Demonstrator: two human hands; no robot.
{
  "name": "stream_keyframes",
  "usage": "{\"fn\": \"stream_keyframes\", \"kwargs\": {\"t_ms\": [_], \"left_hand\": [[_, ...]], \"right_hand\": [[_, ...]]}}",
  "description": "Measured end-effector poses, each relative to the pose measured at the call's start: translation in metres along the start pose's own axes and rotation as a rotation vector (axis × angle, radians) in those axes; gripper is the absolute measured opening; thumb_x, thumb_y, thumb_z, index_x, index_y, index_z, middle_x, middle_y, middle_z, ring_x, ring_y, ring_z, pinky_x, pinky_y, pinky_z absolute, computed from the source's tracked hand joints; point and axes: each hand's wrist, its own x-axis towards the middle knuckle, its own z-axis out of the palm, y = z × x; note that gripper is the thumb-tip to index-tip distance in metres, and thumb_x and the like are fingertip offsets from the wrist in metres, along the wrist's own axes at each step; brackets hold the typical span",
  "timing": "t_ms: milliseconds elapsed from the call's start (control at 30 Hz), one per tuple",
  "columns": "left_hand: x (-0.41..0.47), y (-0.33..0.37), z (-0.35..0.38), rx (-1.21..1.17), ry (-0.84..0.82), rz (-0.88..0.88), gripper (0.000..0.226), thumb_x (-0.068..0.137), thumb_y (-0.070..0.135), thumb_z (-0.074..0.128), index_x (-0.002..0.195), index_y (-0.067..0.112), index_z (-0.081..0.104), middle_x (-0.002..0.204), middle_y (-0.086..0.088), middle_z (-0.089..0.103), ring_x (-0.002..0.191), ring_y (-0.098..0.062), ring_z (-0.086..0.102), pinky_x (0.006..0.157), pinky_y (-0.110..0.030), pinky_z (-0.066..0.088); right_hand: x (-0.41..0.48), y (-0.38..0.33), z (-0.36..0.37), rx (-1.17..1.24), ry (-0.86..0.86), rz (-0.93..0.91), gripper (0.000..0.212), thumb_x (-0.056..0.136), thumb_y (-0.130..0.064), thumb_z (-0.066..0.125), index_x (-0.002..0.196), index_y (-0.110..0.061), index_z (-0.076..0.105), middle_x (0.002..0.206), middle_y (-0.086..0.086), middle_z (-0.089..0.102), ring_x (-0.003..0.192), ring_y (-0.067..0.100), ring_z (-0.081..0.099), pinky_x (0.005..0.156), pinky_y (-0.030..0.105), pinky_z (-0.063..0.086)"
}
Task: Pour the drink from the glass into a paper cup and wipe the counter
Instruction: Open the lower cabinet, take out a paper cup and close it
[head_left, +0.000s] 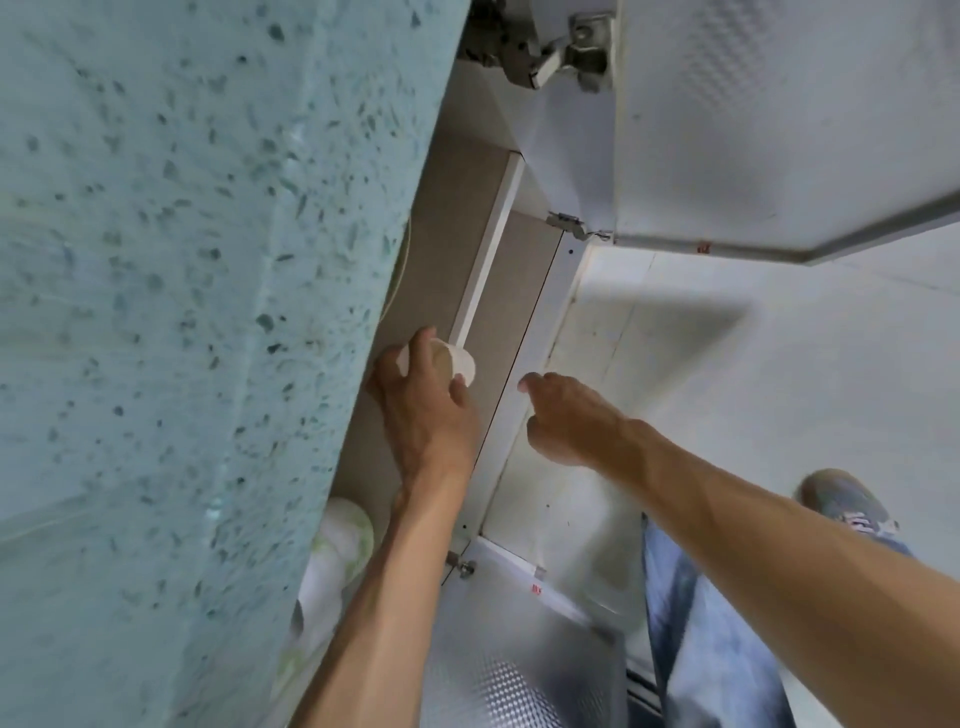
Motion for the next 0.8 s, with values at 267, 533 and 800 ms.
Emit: {"fn": "stream_keyframes", "kwargs": {"t_ms": [267,533,800], "left_hand": [[-0.075,0.042,-0.015,-0.097,0.005,0.199,0.065,0.080,0.013,0.077,0.140,0.019,0.053,0.134,-0.009,0.056,0.123,-0.030,0.049,0.097,-0.034,0.046],[-0.155,0.101,-0.074,-0.157,0.033,0.194,0.072,0.070,0.020,0.086,0.135,0.016,0.056,0.129,-0.001,0.060,0.115,-0.019,0.051,0.090,-0.012,0.030],[-0.192,0.140,-0.174,-0.286,0.242,0.292,0.078,0.069,0.017,0.085,0.140,0.015,0.052,0.135,-0.001,0.060,0.122,-0.020,0.052,0.104,-0.026,0.038]], "right_hand": [[-0.033,0.021,-0.024,1.174,0.003,0.293,0.021,0.100,-0.006,0.042,0.112,-0.006,0.060,0.111,0.014,0.067,0.103,0.031,0.066,0.088,0.038,0.051],[-0.142,0.030,-0.053,1.257,0.019,0.178,0.036,0.103,-0.028,0.044,0.115,-0.002,0.066,0.107,0.016,0.072,0.089,0.022,0.068,0.077,0.028,0.053],[-0.243,-0.022,-0.117,1.209,0.027,-0.058,0.038,0.102,-0.032,0.046,0.116,-0.004,0.066,0.107,0.015,0.073,0.093,0.021,0.070,0.078,0.031,0.054]]}}
